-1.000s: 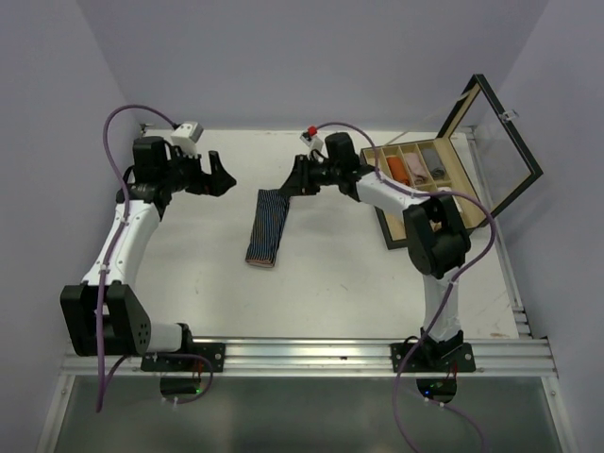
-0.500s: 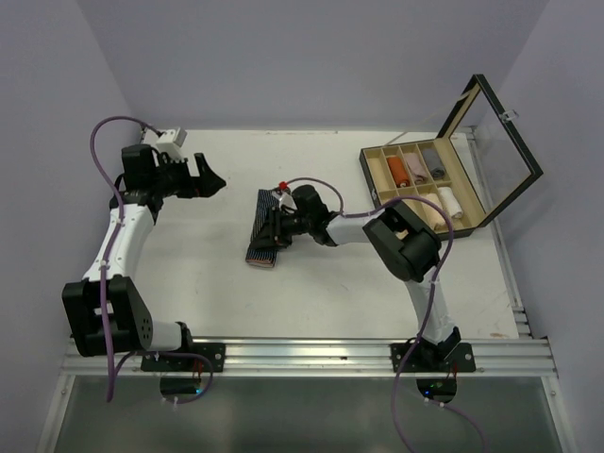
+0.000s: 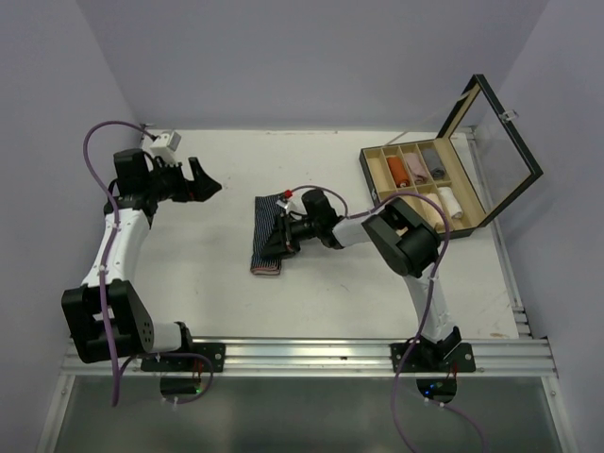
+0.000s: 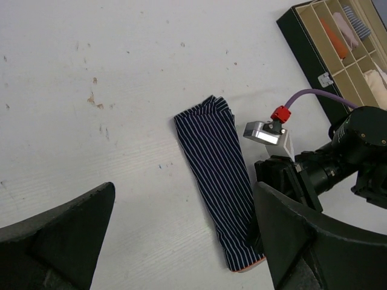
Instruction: Roll the underwear
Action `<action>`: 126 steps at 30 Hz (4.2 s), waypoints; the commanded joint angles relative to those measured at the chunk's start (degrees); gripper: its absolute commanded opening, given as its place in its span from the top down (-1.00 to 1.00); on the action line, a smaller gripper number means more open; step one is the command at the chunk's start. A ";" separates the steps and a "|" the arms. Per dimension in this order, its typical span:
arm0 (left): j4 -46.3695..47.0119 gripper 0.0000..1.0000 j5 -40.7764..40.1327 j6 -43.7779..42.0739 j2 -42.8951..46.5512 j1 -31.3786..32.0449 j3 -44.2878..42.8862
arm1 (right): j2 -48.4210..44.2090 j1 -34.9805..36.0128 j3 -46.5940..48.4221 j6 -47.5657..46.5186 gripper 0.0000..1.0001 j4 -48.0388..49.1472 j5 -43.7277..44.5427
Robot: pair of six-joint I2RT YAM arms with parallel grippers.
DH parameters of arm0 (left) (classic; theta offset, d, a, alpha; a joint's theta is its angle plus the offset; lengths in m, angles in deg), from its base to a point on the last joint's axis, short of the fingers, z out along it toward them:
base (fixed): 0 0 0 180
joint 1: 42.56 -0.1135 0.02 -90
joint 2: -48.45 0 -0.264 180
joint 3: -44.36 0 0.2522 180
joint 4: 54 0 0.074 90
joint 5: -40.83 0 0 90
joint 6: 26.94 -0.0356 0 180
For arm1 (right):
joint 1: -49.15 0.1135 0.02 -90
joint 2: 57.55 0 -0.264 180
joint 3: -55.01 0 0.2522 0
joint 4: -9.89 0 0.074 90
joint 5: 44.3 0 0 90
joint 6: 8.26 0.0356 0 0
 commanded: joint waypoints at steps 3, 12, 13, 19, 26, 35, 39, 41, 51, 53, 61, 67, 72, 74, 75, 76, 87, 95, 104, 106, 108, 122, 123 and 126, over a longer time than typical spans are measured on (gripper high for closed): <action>0.78 -1.00 6.07 -2.93 2.39 -0.62 1.14 | -7.12 -0.92 7.32 -4.59 0.28 -1.03 -5.04; 3.51 -1.00 8.98 -5.92 3.45 -0.53 3.26 | 1.49 -0.92 13.40 -7.07 0.25 -3.51 -1.09; 3.16 -1.00 8.90 -6.45 3.27 -0.53 2.82 | 3.41 -0.92 12.96 -7.07 0.25 -2.98 -0.21; 1.05 -1.00 7.67 -7.07 3.10 -0.62 2.46 | 8.96 -1.71 11.56 -7.24 0.25 -0.43 0.94; 1.13 -1.00 8.72 -10.32 3.19 -0.53 3.08 | 3.71 -1.89 11.98 -4.96 0.21 0.47 -2.31; 2.01 -1.00 9.42 -12.96 2.04 -0.44 3.70 | 4.56 -5.93 25.34 -11.29 -0.04 -9.48 0.06; 1.49 -1.00 7.40 -14.18 1.17 -0.18 3.61 | 10.71 -6.55 29.56 -11.55 -0.04 -9.66 1.38; 0.26 -1.00 6.09 -15.68 0.55 -0.18 2.38 | 13.87 -6.55 31.32 -11.72 -0.05 -8.95 1.21; -4.67 -1.00 4.59 -19.28 0.19 -0.18 1.41 | 20.49 -7.69 36.69 -12.61 -0.07 -8.25 1.65; -4.23 -0.99 4.50 -19.81 0.20 -0.18 1.32 | 17.86 -7.69 37.30 -13.04 -0.07 -9.21 0.25; -8.62 -0.53 5.22 -36.67 2.38 4.72 0.97 | 4.60 -7.51 36.00 -18.41 -0.03 -20.54 -6.69; -6.16 -0.48 0.73 -50.21 12.67 16.59 10.10 | -5.26 -5.85 17.20 -19.02 0.18 -21.78 -7.76; -7.13 -0.47 -0.60 -60.06 15.93 22.05 17.05 | -6.51 -3.83 6.55 -17.63 0.22 -18.99 -6.62; -6.95 -0.47 -1.21 -61.47 16.10 24.69 19.24 | -4.76 -3.74 4.97 -13.85 0.23 -13.89 -6.53; -6.78 -0.47 -1.56 -61.82 16.10 26.70 20.04 | -4.13 -3.74 5.13 -13.31 0.24 -13.27 -6.35; -6.52 -0.47 -2.35 -62.26 16.02 27.67 20.74 | -3.43 -3.74 5.14 -12.70 0.24 -13.00 -6.27; 1.21 -0.51 -10.08 -69.64 12.42 38.75 30.50 | 4.74 -2.42 10.67 -32.35 0.36 -35.37 -0.30; 10.61 -0.39 -14.65 -71.41 9.25 41.65 34.80 | 6.59 -2.42 11.38 -34.14 0.43 -38.31 1.55; 20.90 -0.18 -18.79 -73.51 5.74 43.06 38.94 | 7.21 -2.42 11.20 -35.63 0.55 -40.24 1.47; 21.35 -0.08 -19.23 -74.13 3.63 42.98 38.77 | 7.21 -2.42 11.11 -35.37 0.61 -40.24 1.38; 21.87 0.02 -19.58 -74.66 2.05 43.15 38.50 | 7.30 -2.42 11.20 -35.11 0.63 -40.07 0.86; -7.97 1.00 -11.68 -72.82 -3.31 43.15 23.48 | -2.00 -9.08 13.13 -32.55 0.39 -35.58 -1.69; -10.01 1.00 -10.19 -72.46 -4.89 43.15 22.34 | -3.32 -10.23 13.66 -35.43 0.32 -36.89 -1.35; -18.79 1.00 -6.77 -71.06 -9.88 42.98 14.98 | -8.42 -15.06 16.12 -45.18 0.02 -43.63 0.41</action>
